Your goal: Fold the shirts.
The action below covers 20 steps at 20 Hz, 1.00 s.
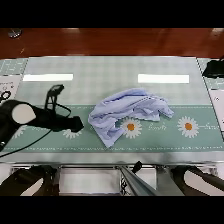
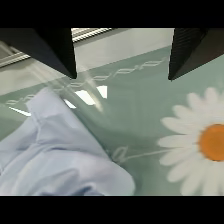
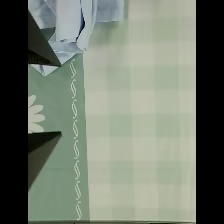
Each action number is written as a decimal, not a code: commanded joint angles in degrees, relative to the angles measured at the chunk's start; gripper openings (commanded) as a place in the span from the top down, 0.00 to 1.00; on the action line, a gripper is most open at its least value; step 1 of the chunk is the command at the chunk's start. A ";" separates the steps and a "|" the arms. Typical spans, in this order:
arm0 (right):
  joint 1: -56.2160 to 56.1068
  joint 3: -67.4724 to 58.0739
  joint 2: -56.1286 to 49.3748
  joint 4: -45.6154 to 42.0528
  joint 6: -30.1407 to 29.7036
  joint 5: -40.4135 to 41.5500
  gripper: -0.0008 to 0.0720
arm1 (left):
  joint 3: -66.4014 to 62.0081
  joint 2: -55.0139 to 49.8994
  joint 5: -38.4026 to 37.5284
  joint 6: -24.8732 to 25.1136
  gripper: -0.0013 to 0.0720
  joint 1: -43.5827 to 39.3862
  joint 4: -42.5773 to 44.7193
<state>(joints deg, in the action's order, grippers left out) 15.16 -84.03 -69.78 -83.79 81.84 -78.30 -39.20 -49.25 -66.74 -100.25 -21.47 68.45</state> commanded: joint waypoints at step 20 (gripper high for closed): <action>8.20 11.54 0.35 9.97 -2.89 2.71 0.32 | 14.01 -22.56 30.73 27.61 0.53 -6.64 -50.51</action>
<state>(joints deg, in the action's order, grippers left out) 23.33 -72.53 -69.47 -73.89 79.00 -75.20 -24.53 -69.73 -38.70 -74.98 -27.73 21.08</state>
